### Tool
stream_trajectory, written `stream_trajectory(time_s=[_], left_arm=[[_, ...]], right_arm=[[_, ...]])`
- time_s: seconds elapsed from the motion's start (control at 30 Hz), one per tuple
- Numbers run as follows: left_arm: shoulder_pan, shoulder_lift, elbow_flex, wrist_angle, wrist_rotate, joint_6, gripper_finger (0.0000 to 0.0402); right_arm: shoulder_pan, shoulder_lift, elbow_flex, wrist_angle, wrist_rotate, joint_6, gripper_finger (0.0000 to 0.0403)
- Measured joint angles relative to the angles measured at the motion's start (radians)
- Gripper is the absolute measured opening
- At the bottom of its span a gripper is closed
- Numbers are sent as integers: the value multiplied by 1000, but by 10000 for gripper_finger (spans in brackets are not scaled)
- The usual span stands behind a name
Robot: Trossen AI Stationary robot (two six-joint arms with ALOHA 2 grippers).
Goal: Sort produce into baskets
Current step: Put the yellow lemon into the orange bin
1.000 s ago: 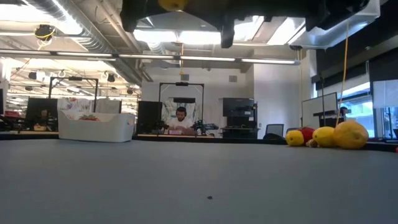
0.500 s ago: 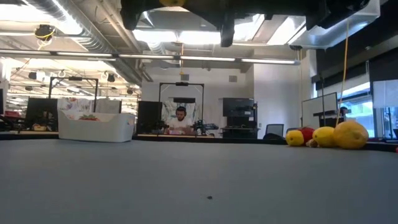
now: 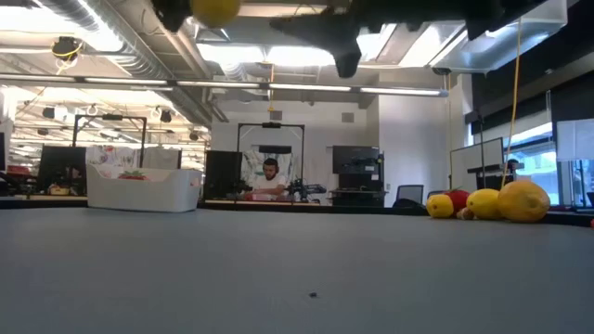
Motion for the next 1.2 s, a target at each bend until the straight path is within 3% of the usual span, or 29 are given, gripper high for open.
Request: stream_trajectory(time_s=[0.23, 0.6, 0.83, 1.2], left_arm=[[-77, -51, 39, -278, 20, -105, 191], [-254, -62, 71, -516, 284, -509, 192], [-402, -43, 67, -536, 424, -804, 194], [-647, 125, 48, -449, 492, -1040, 195]], right_arm=[[1, 0, -2, -65, 41, -3, 253], [-23, 3, -2, -156, 135, -26, 253], [-28, 5, -2, -221, 149, -29, 253], [-28, 5, -2, -244, 198, -53, 253]])
